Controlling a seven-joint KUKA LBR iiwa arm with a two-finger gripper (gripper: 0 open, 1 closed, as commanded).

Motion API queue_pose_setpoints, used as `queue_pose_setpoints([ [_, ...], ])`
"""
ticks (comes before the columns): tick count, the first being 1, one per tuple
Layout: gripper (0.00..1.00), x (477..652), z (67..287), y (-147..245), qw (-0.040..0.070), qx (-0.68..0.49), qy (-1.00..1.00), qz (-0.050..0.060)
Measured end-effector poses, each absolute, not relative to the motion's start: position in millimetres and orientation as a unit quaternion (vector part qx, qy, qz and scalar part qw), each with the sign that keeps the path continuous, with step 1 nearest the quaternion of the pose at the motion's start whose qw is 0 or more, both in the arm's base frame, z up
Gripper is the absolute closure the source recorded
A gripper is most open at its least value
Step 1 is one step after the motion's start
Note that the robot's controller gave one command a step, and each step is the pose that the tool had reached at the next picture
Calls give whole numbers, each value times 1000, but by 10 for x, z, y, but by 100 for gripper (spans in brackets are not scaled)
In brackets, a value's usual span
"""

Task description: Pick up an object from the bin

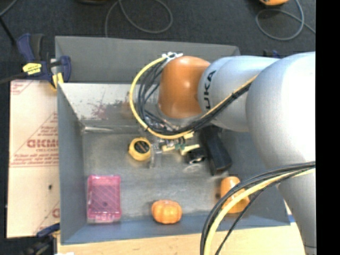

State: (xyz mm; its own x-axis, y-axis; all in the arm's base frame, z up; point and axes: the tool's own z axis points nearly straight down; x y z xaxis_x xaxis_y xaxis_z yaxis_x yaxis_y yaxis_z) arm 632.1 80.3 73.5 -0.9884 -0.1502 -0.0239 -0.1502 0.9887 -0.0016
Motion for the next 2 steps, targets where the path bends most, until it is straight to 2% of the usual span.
queue_pose_setpoints([
  [1,100,6301,759,846,10,26,1000,3],
  [2,100,6301,758,845,10,26,1000,3],
])
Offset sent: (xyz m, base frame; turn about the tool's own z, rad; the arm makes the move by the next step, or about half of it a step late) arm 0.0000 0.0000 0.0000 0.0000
